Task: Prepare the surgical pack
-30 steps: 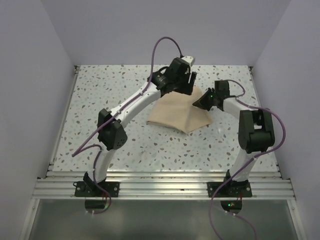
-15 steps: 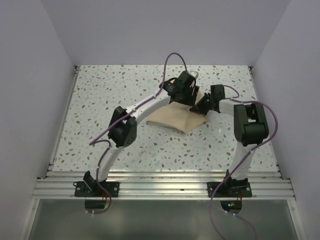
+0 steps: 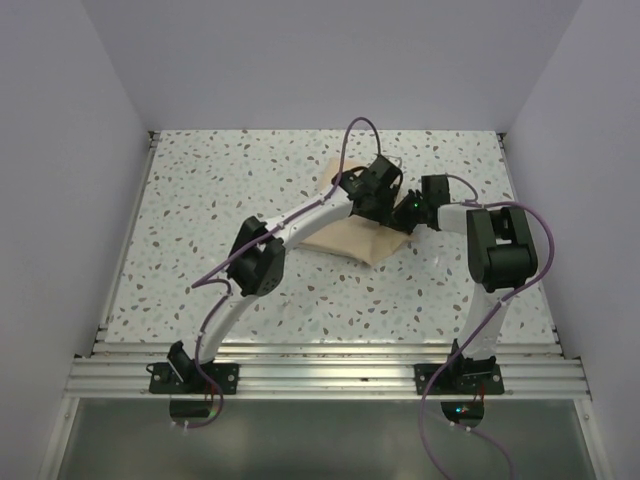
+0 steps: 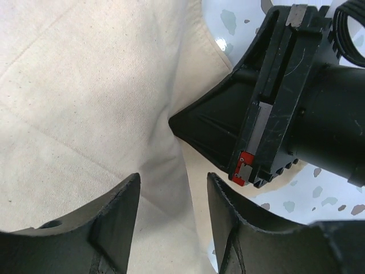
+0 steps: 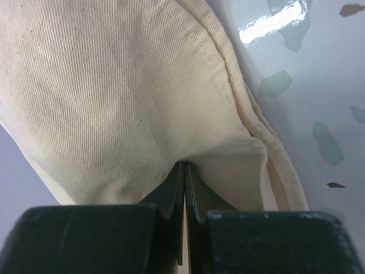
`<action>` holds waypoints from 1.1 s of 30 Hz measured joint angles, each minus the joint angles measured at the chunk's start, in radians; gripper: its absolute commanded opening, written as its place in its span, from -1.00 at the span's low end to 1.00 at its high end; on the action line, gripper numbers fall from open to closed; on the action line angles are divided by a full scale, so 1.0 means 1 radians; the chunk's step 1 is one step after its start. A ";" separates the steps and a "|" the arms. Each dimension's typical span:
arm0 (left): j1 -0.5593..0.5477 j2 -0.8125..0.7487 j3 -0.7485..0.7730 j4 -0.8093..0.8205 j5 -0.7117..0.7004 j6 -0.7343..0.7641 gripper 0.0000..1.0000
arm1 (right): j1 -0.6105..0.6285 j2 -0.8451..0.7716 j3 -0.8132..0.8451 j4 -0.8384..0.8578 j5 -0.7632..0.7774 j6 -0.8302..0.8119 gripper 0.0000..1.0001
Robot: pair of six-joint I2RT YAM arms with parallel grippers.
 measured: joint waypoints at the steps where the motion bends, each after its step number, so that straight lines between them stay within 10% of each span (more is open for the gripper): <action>1: -0.004 0.000 0.005 -0.003 -0.013 0.000 0.07 | 0.000 0.000 0.000 0.002 -0.001 0.000 -1.00; 33: -0.045 0.064 0.050 -0.013 -0.154 0.045 -0.19 | -0.019 -0.068 -0.128 0.079 -0.007 0.032 -1.00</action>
